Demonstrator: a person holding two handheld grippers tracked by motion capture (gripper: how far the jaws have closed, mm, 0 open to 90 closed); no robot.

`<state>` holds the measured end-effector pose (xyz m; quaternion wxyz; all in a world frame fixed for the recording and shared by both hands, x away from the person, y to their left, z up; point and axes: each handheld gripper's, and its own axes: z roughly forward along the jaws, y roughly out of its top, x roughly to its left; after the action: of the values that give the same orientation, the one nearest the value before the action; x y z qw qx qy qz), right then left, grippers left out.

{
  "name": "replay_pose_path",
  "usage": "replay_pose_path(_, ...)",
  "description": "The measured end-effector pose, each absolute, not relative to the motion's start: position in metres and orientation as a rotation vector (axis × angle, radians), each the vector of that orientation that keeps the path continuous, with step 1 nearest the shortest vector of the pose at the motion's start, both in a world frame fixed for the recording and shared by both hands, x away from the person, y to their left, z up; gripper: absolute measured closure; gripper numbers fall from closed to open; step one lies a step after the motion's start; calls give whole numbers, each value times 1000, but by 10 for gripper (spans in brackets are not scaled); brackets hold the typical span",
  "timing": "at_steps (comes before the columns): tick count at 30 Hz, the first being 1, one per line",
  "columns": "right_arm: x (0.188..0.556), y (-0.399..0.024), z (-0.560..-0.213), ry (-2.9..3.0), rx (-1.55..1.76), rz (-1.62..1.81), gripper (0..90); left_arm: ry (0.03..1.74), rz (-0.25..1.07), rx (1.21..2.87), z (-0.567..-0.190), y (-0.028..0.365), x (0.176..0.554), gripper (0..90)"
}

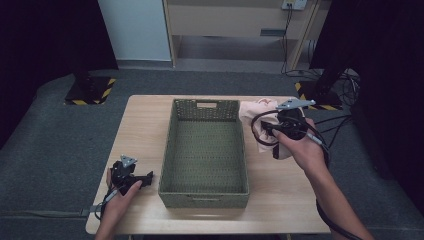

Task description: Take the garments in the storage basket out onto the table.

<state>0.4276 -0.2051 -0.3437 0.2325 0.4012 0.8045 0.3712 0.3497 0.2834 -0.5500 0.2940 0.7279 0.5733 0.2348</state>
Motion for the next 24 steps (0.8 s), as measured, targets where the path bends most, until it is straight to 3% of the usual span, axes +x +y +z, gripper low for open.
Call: replay_pose_path(24, 443, -235, -363, 2173, 1189, 986, 589, 1527, 625, 1938, -550, 283, 350, 0)
